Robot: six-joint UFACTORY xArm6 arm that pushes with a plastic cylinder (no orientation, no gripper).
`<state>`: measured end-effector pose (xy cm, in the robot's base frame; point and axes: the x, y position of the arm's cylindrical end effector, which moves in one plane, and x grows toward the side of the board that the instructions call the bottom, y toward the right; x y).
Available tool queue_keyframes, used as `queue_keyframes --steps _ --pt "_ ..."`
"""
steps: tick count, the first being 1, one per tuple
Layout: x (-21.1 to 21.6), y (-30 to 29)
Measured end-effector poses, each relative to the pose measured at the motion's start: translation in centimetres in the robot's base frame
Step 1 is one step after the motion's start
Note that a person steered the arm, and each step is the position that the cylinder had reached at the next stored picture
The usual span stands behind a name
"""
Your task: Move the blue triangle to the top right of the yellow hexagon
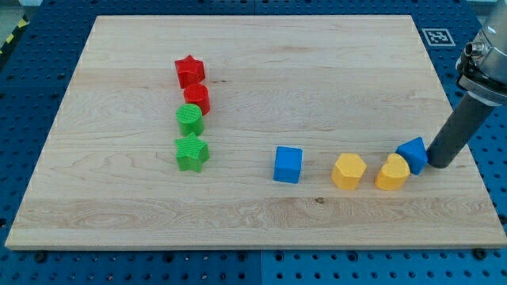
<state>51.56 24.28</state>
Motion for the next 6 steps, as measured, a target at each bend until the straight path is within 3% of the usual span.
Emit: queue_keyframes --steps 2,6 --pt "2.3 0.3" --pt "0.8 -3.4"
